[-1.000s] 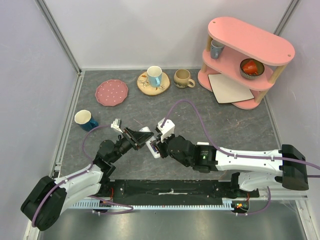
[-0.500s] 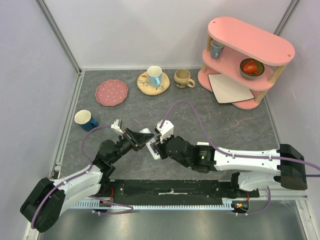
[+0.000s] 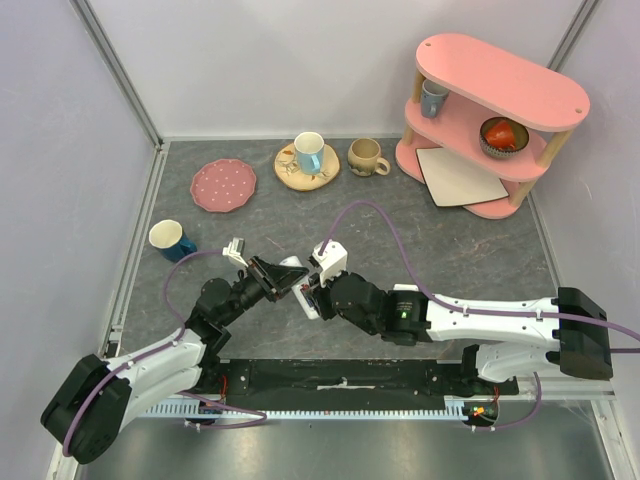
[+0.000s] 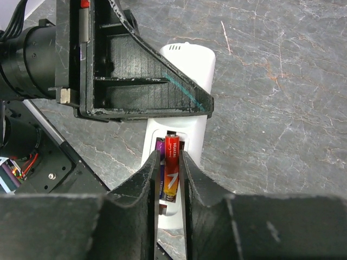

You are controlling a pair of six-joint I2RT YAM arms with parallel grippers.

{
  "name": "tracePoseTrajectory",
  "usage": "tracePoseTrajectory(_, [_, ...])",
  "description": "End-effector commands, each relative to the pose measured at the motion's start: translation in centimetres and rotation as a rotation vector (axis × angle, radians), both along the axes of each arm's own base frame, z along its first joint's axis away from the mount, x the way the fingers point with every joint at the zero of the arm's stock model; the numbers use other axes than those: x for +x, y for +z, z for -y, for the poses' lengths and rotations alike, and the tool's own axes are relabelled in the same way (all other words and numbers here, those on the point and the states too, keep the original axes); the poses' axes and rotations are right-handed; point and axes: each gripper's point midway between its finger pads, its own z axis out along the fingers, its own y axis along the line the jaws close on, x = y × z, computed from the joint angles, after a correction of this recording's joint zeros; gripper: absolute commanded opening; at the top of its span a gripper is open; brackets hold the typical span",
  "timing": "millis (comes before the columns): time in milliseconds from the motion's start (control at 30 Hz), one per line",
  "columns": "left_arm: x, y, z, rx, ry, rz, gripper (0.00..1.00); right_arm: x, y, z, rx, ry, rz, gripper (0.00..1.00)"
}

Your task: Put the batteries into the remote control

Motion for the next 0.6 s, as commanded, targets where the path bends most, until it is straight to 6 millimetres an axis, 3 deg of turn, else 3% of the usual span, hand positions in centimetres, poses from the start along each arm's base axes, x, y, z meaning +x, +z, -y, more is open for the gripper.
tracePoseTrajectory(0, [0.5, 5.2, 0.0, -0.094, 0.014, 0.144, 0.02, 0.1, 0.2, 0.4, -0.022, -0.024, -0.013, 0.29])
tracePoseTrajectory(300, [0.4, 5.1, 0.0, -0.092, 0.011, 0.144, 0.02, 0.1, 1.1, 0.3, 0.0, -0.037, -0.01, 0.38])
tracePoseTrajectory(433, [0.4, 5.0, 0.0, -0.088, 0.011, 0.144, 0.02, 0.6, 3.0, 0.5, 0.036, -0.065, 0.006, 0.45])
tracePoseTrajectory(567, [0.4, 4.6, -0.1, -0.079, 0.016, 0.14, 0.02, 0.9, 5.3, 0.8, 0.077, -0.088, 0.024, 0.6])
